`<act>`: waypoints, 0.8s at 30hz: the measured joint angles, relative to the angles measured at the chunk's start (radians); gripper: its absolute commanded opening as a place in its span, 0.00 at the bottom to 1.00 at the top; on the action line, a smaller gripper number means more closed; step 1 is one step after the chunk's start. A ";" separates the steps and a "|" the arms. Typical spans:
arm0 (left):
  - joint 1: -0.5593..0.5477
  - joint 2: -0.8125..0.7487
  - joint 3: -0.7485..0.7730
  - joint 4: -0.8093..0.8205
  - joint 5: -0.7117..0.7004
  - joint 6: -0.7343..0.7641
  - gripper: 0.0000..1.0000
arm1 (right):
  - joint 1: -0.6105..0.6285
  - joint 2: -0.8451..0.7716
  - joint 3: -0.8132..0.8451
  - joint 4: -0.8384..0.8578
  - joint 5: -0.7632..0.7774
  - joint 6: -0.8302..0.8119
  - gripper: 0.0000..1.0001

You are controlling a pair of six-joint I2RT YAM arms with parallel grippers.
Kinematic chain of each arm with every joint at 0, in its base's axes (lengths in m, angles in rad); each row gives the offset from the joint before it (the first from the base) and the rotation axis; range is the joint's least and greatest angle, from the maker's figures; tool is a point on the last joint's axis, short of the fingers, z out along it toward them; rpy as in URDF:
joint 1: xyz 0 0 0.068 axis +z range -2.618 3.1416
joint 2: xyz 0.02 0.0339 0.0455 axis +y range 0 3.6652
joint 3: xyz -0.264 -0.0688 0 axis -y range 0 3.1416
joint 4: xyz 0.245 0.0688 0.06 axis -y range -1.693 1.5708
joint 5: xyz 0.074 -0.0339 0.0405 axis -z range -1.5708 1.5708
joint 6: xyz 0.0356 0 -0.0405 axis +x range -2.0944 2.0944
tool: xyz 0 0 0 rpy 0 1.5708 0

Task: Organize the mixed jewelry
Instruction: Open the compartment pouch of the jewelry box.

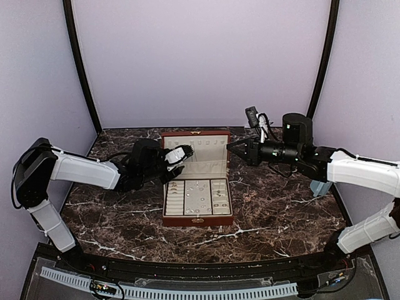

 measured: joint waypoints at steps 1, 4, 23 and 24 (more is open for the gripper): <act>0.000 0.000 0.000 0.005 -0.008 0.000 0.49 | 0.000 0.000 0.000 0.000 0.000 0.000 0.00; 0.000 0.003 -0.001 0.025 -0.031 0.004 0.48 | 0.000 0.000 -0.002 0.001 0.000 0.000 0.00; -0.001 0.070 -0.014 0.129 -0.064 0.048 0.43 | 0.000 0.000 -0.003 0.006 0.000 0.000 0.00; -0.001 0.070 -0.018 0.129 -0.059 0.048 0.43 | 0.000 0.000 -0.003 0.006 0.000 0.000 0.00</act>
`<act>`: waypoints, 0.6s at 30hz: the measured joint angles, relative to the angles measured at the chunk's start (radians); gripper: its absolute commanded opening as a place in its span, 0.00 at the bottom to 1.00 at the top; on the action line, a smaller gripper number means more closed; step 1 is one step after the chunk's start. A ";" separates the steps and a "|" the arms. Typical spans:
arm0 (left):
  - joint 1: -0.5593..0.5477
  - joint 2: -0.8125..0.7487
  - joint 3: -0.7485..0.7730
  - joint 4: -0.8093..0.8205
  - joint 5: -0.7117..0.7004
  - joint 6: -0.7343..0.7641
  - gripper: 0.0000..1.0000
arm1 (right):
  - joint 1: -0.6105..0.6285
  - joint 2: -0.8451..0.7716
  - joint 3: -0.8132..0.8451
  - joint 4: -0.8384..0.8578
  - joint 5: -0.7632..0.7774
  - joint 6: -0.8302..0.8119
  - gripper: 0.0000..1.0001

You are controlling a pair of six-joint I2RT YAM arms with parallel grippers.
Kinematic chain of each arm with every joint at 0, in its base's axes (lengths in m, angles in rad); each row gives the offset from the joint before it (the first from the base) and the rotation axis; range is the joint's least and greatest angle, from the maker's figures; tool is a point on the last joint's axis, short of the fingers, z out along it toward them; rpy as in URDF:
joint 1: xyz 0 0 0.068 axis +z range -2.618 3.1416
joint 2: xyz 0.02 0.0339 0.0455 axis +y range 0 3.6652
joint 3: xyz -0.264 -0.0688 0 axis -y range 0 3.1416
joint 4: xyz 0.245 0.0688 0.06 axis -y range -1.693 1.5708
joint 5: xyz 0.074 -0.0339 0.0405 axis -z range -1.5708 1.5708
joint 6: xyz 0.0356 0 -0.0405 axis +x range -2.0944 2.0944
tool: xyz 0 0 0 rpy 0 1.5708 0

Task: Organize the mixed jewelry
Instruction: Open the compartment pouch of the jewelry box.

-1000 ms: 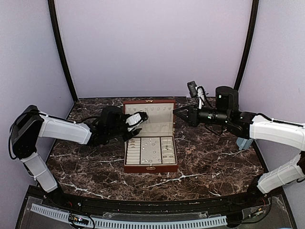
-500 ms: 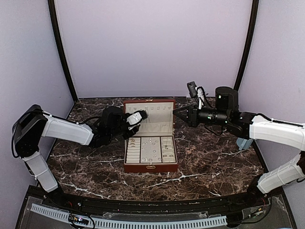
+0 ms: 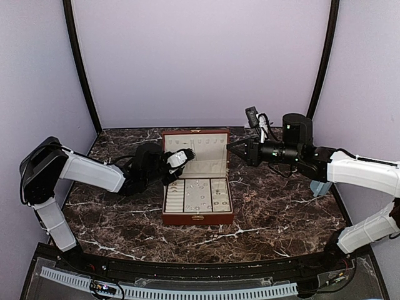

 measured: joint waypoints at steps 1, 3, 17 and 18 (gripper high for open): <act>0.000 0.000 -0.004 -0.001 0.007 -0.001 0.43 | 0.000 0.000 0.000 0.000 0.000 0.000 0.00; 0.000 0.000 -0.011 -0.002 0.018 -0.003 0.43 | 0.000 0.000 0.000 0.000 0.000 0.000 0.00; -0.006 0.001 -0.013 -0.013 0.008 -0.007 0.41 | 0.000 0.000 -0.001 0.000 0.000 0.000 0.00; -0.006 0.003 -0.011 -0.013 0.005 -0.006 0.41 | 0.000 0.000 -0.002 0.000 0.000 0.000 0.00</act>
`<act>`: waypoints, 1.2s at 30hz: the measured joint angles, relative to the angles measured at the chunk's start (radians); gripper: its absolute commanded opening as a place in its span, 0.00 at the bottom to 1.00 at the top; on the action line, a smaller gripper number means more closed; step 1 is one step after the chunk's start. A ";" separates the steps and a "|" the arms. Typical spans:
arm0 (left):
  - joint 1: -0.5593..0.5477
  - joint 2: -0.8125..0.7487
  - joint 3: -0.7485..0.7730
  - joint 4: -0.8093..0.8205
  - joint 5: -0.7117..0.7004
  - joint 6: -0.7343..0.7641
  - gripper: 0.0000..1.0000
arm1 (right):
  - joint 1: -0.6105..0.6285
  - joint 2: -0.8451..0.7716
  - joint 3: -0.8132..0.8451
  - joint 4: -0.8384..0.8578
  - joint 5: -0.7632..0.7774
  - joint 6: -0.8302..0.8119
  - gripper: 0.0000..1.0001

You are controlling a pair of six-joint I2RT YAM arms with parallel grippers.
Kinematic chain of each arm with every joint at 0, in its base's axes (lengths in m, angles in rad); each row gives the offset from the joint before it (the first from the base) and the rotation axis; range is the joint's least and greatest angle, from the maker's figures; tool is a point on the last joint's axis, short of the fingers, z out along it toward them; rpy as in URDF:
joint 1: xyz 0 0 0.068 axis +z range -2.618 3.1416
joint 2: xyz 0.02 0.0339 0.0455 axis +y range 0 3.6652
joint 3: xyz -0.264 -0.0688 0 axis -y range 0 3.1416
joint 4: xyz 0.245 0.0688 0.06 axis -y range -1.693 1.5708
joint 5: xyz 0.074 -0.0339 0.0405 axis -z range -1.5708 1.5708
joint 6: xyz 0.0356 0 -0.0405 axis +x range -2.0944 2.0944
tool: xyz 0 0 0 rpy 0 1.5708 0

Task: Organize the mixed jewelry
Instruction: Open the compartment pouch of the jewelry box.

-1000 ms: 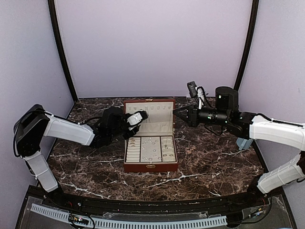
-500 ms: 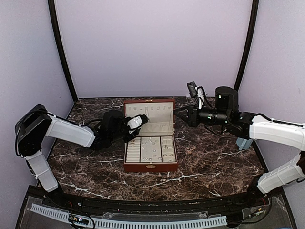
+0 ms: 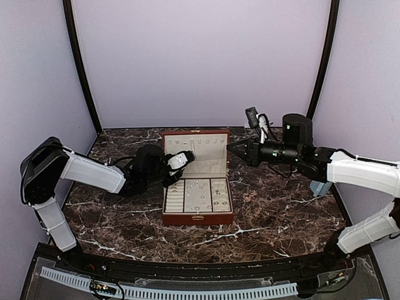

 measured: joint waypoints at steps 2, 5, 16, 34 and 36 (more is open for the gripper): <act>0.000 0.006 0.003 0.000 -0.006 0.000 0.40 | 0.000 0.000 -0.002 0.000 0.000 0.000 0.00; 0.000 0.016 0.012 -0.002 -0.015 0.000 0.40 | 0.000 0.000 -0.005 0.000 0.000 0.000 0.00; -0.007 0.031 0.017 -0.007 -0.034 0.013 0.28 | 0.000 0.000 -0.006 0.000 0.000 0.000 0.00; -0.029 0.030 -0.006 0.019 -0.069 0.042 0.00 | 0.000 -0.012 -0.006 0.000 0.011 0.000 0.00; -0.033 0.026 -0.013 0.023 -0.065 0.042 0.00 | 0.000 -0.013 -0.006 0.000 0.015 0.000 0.00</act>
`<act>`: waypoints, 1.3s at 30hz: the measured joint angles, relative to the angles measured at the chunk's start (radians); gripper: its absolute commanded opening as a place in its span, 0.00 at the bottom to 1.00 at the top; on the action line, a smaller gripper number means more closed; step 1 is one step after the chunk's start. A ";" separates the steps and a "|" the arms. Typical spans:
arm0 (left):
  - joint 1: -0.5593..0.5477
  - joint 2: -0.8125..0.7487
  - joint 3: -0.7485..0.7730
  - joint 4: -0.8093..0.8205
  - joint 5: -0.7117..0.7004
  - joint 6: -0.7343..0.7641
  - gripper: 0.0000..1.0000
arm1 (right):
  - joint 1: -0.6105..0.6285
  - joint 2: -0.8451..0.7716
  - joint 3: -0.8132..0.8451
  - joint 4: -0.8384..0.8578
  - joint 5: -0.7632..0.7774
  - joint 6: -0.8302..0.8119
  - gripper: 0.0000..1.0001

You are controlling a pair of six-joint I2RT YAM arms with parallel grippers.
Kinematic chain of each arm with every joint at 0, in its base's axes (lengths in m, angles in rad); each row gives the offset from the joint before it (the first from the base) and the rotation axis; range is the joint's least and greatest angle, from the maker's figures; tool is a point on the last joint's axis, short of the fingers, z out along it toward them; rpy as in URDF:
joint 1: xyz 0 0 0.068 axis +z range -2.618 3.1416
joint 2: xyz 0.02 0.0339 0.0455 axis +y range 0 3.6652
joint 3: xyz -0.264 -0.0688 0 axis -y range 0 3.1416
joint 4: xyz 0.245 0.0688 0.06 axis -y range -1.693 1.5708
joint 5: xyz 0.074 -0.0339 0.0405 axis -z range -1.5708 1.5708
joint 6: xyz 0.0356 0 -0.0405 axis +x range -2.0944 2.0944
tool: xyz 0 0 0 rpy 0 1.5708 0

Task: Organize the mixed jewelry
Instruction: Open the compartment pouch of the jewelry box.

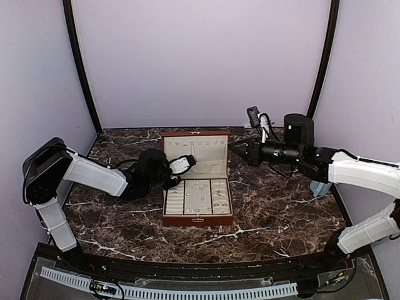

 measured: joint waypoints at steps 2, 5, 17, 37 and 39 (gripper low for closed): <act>-0.002 -0.008 -0.010 0.002 0.006 0.000 0.00 | 0.000 -0.003 0.000 0.000 0.005 0.003 0.00; -0.003 -0.018 -0.019 0.001 0.016 -0.003 0.00 | 0.000 -0.007 0.000 0.000 0.016 0.004 0.00; -0.002 -0.061 -0.047 -0.022 0.065 -0.016 0.00 | 0.000 0.016 0.145 -0.035 0.022 -0.010 0.00; -0.023 -0.067 -0.074 -0.043 0.113 -0.031 0.00 | 0.014 0.252 0.473 -0.193 -0.044 -0.138 0.00; -0.023 -0.067 -0.074 -0.039 0.107 -0.032 0.00 | 0.016 0.271 0.489 -0.201 -0.045 -0.150 0.00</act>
